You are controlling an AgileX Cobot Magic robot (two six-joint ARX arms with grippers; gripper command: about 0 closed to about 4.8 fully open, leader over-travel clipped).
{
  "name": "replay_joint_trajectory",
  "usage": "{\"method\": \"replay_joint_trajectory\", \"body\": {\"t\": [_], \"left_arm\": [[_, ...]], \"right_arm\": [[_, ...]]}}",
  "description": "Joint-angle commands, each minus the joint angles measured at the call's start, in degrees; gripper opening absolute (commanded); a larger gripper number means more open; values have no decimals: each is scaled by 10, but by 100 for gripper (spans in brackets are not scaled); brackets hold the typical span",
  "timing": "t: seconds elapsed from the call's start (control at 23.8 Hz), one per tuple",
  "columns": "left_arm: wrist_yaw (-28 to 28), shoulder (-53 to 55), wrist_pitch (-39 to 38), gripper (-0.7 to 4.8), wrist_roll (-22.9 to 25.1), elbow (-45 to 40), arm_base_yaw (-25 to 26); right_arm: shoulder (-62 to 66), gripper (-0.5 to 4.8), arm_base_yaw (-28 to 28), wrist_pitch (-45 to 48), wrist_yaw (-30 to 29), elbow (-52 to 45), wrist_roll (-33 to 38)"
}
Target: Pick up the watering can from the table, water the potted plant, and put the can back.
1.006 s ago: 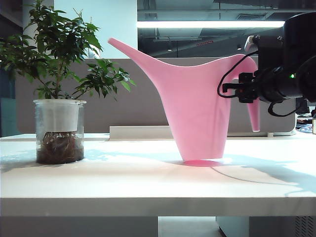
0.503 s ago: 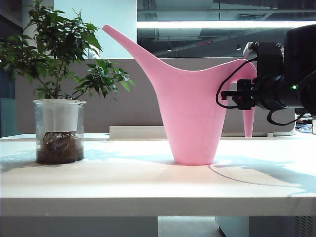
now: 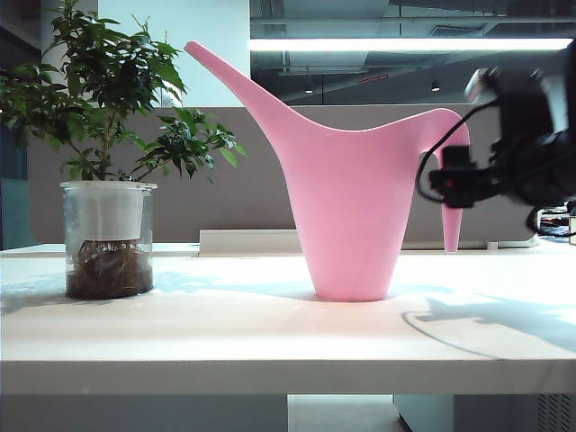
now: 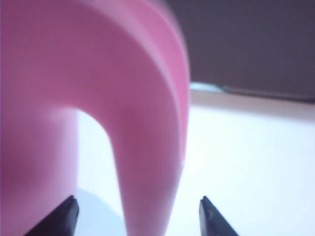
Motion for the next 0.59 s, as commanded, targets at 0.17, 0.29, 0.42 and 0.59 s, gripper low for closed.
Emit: {"method": "replay_joint_trajectory", "body": {"t": [0.17, 0.29, 0.42, 0.59], "left_arm": [[3, 0, 4, -5, 2, 2, 1], [3, 0, 4, -5, 2, 2, 1], [3, 0, 4, -5, 2, 2, 1], [3, 0, 4, -5, 2, 1, 1]], "right_arm": [[-139, 281, 0, 9, 3, -115, -1], [-205, 122, 0, 10, 2, -172, -1], [-297, -6, 0, 8, 3, -242, -1], [-447, -6, -1, -96, 0, -280, 6]]}}
